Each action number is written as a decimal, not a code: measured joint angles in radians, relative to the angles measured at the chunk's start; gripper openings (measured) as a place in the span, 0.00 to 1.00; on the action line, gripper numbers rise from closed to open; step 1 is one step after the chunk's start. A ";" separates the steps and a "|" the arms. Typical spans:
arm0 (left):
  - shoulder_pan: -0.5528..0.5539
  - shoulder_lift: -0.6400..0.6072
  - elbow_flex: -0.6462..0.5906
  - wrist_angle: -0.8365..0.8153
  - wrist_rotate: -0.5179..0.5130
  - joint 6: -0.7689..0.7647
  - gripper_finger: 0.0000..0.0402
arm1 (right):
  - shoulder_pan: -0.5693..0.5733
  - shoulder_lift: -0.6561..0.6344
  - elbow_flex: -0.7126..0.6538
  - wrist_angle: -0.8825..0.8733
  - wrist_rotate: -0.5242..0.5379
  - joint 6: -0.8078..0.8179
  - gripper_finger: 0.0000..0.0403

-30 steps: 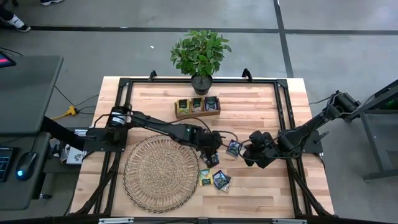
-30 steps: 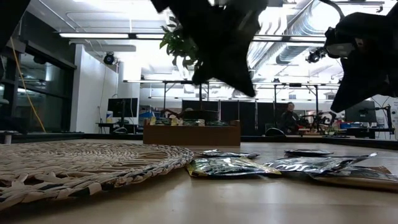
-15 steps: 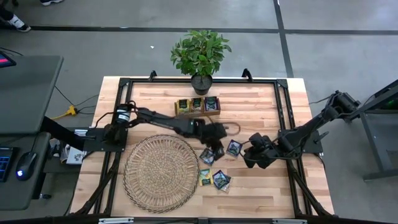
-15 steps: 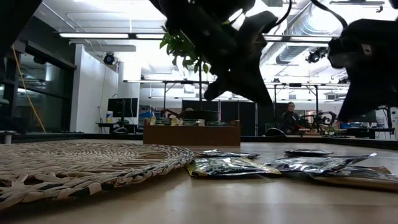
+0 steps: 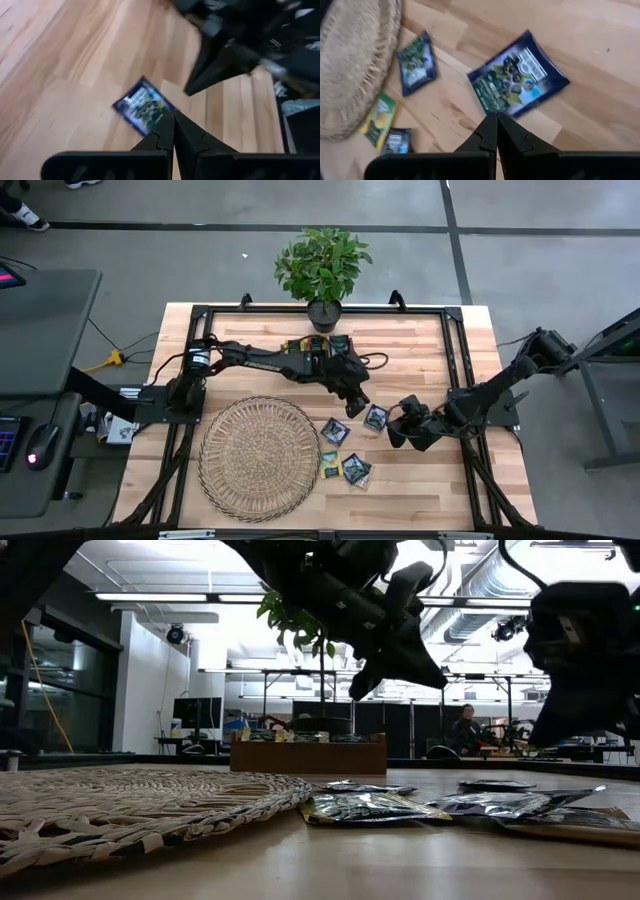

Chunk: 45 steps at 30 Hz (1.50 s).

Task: Pick & Place Tea
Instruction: Put the blue tea bag into the right section of the wooden organizer

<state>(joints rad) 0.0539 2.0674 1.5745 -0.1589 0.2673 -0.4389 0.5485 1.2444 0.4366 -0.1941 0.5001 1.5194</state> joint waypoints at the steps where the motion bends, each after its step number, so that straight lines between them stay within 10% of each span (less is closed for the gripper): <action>1: -0.002 0.000 0.000 0.005 0.001 0.011 0.00 | -0.003 0.017 0.000 0.010 -0.010 -0.001 0.00; 24: -0.015 0.268 0.345 -0.192 0.044 0.222 0.00 | -0.004 0.173 0.180 -0.156 -0.073 0.047 0.00; 45: -0.002 0.349 0.382 -0.211 0.083 0.259 0.00 | -0.002 0.173 0.180 -0.137 -0.089 0.081 0.00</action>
<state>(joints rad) 0.0521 2.4162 1.9565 -0.3703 0.3507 -0.1795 0.5461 1.4178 0.6163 -0.3308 0.4114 1.6009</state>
